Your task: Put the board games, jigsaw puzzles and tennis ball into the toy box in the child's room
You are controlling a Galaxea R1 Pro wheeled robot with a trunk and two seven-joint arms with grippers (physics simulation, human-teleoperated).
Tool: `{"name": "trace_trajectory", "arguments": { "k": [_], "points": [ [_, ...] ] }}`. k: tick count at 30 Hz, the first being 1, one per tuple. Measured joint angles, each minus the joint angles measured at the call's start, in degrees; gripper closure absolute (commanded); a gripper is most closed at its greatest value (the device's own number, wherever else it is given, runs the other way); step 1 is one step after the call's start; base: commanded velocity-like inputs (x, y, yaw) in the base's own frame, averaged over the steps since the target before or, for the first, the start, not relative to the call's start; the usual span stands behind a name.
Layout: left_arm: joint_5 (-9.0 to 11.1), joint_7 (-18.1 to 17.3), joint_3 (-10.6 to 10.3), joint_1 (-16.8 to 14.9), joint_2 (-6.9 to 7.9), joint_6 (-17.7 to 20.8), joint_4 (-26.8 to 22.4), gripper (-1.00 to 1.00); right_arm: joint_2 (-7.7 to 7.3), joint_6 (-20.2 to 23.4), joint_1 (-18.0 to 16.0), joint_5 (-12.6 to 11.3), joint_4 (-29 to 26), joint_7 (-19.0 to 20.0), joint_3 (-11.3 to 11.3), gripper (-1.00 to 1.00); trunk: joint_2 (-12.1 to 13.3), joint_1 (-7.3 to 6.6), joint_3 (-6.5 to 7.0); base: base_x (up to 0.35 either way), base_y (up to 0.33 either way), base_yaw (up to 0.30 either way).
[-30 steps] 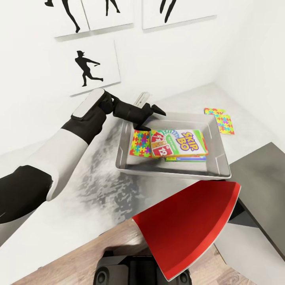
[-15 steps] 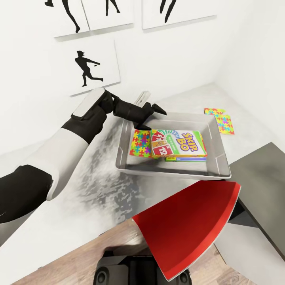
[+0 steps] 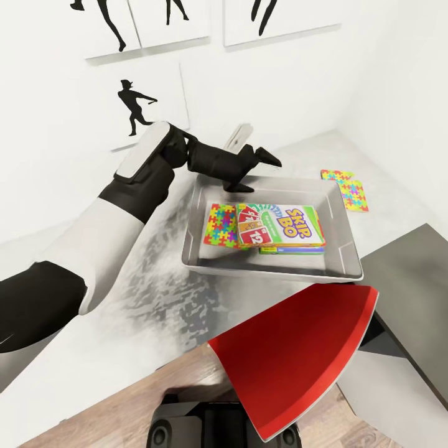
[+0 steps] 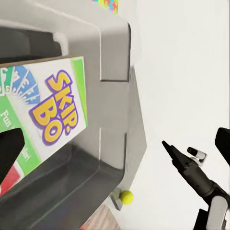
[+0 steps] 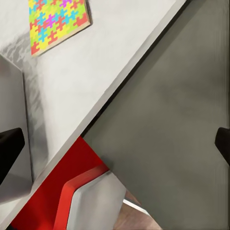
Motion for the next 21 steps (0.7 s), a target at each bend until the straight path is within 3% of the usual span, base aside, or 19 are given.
{"name": "trace_trajectory", "arguments": {
  "k": [12,21],
  "points": [
    [-0.15,-0.07,-0.05,-0.06,-0.3,-0.35,-2.22,-1.0,-0.11,0.0,0.49,-0.06,0.0,1.95,-0.83,-1.0,0.0,0.0,0.01,0.0,0.0,-0.008],
    [-0.46,0.33,-0.19,-0.12,-0.57,-2.0,-2.58,-1.0,-0.35,-0.01,0.61,-0.01,0.0,5.23,-0.96,-1.0,0.0,0.0,0.12,0.0,0.0,-0.16]
  ]
}}
